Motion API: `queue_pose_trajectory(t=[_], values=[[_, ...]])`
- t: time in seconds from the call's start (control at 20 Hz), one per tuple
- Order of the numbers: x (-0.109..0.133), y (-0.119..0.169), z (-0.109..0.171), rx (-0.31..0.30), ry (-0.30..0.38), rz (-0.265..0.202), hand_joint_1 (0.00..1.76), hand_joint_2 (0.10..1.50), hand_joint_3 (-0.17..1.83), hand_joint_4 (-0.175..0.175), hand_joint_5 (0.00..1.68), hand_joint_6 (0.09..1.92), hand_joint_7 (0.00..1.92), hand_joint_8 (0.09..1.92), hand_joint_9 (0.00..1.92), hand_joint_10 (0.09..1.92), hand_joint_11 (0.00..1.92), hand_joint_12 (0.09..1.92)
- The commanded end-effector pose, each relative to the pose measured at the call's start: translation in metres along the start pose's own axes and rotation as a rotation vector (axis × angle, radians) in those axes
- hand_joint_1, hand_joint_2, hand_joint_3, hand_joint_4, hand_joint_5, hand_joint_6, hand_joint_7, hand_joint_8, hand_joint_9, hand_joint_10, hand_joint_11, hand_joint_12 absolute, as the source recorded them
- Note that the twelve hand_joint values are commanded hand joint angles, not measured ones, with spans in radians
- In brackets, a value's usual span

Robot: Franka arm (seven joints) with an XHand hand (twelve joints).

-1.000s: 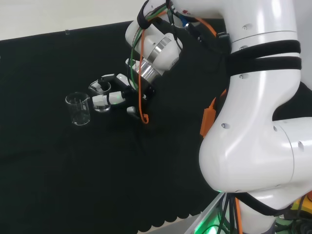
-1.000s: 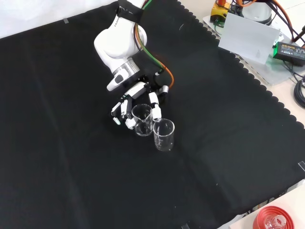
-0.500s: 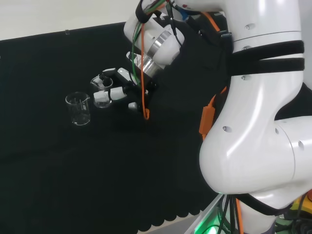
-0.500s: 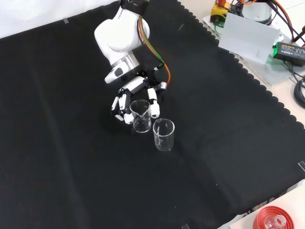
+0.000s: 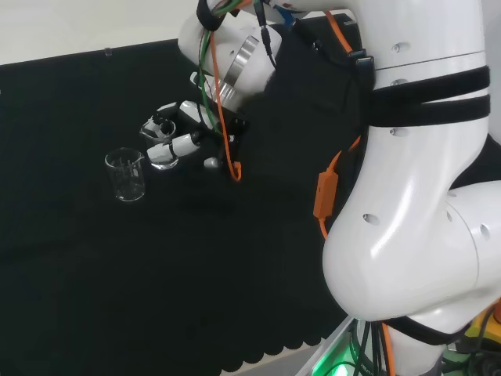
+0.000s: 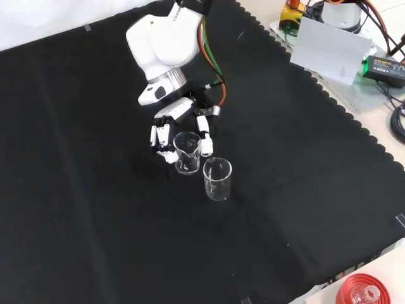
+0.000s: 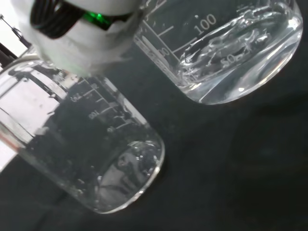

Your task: Pick up the beaker on the right.

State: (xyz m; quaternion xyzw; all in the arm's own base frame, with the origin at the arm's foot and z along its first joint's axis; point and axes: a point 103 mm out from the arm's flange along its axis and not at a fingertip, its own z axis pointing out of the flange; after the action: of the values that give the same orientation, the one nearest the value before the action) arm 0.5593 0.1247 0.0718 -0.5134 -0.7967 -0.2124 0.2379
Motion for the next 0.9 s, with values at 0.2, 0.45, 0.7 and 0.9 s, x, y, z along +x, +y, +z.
queue_pose_trajectory(t=[0.2, 0.45, 0.7, 0.9], values=[[-0.009, -0.003, -0.023, 0.029, -0.136, 0.056, 1.10, 0.95, 0.10, 0.175, 1.27, 0.54, 1.75, 0.09, 1.56, 0.13, 0.94, 1.03], [-0.006, -0.005, -0.034, 0.065, -0.127, 0.029, 1.10, 0.92, 0.14, 0.175, 1.28, 0.52, 1.83, 0.09, 1.64, 0.09, 1.02, 0.98], [0.002, -0.013, -0.045, 0.065, -0.130, 0.018, 1.11, 0.89, 0.21, 0.175, 1.29, 0.51, 1.84, 0.09, 1.66, 0.09, 1.11, 0.93], [0.008, -0.019, -0.056, 0.078, -0.149, 0.017, 1.11, 0.87, 0.24, 0.175, 1.30, 0.51, 1.84, 0.09, 1.67, 0.09, 1.12, 0.92]])
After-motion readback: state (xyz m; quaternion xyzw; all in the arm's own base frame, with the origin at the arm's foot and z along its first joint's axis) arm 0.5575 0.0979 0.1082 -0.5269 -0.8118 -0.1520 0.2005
